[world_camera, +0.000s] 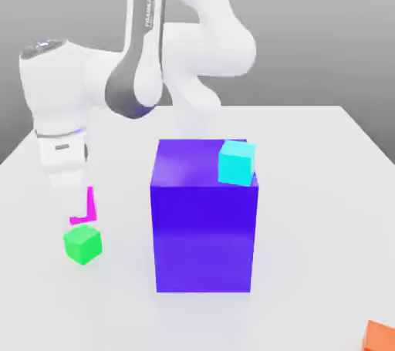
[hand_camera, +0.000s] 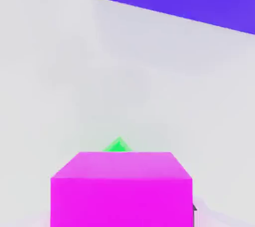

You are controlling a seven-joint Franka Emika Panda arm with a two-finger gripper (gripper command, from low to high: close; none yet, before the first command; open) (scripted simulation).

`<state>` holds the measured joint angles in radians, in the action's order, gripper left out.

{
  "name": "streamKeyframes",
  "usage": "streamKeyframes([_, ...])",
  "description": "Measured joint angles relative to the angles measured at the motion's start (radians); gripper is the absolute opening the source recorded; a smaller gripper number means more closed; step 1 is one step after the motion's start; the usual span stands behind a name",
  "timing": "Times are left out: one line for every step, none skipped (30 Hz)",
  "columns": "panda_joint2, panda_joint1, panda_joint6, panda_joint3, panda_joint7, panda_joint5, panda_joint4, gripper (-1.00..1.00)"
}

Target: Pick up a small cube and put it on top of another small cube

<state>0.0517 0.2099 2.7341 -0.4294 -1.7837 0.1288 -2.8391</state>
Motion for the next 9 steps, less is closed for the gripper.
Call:
streamKeyframes([-0.017, -0.006, 0.009, 0.002, -0.022, 0.031, 0.002, -1.00])
streamKeyframes([-0.033, -0.009, 0.019, 0.007, -0.041, 0.058, 0.004, -1.00])
streamKeyframes([-0.049, -0.006, 0.030, 0.016, -0.059, 0.083, 0.006, -1.00])
streamKeyframes([-0.063, -0.013, 0.041, 0.015, -0.075, 0.104, 0.007, -1.00])
streamKeyframes([-0.077, -0.016, 0.053, 0.015, -0.087, 0.122, 0.008, -1.00])
streamKeyframes([-0.090, -0.015, 0.066, 0.017, -0.097, 0.136, 0.008, -1.00])
streamKeyframes([-0.101, -0.015, 0.080, 0.017, -0.104, 0.145, 0.008, -1.00])
streamKeyframes([-0.112, -0.015, 0.095, 0.018, -0.107, 0.150, 0.008, -1.00])
streamKeyframes([-0.121, -0.015, 0.111, 0.018, -0.107, 0.150, 0.006, -1.00])
